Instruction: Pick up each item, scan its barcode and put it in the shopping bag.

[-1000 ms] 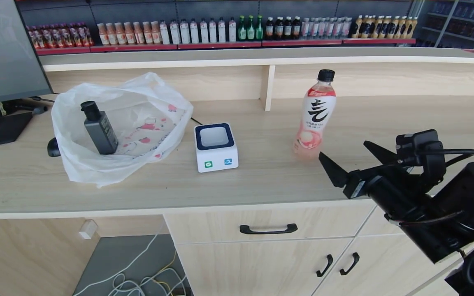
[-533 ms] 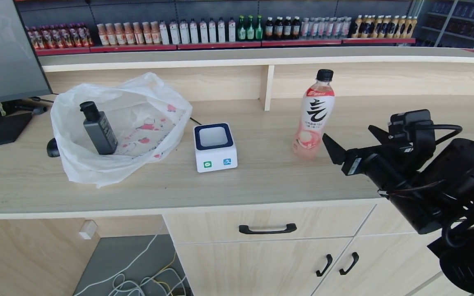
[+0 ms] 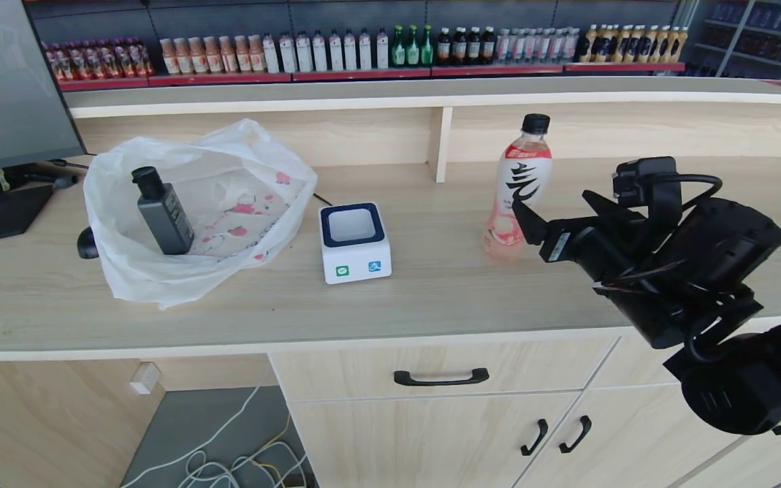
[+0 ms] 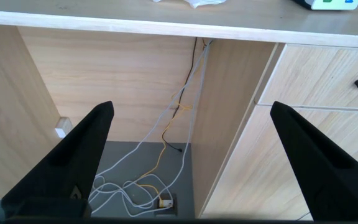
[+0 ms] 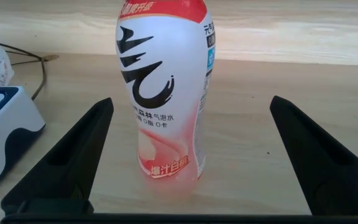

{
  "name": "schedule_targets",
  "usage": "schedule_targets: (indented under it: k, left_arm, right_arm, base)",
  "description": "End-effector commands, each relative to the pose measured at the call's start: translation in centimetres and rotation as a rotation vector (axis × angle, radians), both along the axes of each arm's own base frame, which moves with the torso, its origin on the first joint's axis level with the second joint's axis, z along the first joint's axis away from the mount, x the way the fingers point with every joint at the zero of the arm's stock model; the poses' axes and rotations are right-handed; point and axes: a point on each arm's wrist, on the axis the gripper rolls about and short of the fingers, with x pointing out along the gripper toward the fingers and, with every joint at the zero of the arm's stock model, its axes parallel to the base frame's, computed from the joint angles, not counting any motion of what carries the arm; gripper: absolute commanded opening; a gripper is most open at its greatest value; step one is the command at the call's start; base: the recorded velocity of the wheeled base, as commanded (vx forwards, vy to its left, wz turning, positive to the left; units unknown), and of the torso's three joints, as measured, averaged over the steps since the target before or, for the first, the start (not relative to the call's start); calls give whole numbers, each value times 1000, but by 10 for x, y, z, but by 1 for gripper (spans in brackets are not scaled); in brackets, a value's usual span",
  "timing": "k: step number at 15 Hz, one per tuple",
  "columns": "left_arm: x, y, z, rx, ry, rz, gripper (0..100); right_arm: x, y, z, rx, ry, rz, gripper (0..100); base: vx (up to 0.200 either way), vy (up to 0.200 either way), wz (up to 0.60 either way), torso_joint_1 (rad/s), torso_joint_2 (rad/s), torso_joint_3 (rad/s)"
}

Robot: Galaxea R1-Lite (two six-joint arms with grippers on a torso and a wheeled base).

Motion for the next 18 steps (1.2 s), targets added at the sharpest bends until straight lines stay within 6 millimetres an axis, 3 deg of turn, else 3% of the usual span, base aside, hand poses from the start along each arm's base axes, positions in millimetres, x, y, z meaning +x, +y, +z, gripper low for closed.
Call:
schedule_targets:
  k: [1, 10, 18]
  left_arm:
    - [0, 0, 0, 1, 0, -1, 100]
    - [0, 0, 0, -1, 0, 1, 100]
    - [0, 0, 0, -1, 0, -1, 100]
  right_arm:
    - [14, 7, -6, 0, 6, 4, 100]
    - [54, 20, -10, -12, 34, -4, 100]
    - [70, 25, -3, -3, 6, 4, 100]
  base:
    - [0, 0, 0, 0, 0, 0]
    - [0, 0, 0, 0, 0, 0]
    - [0, 0, 0, 0, 0, 0]
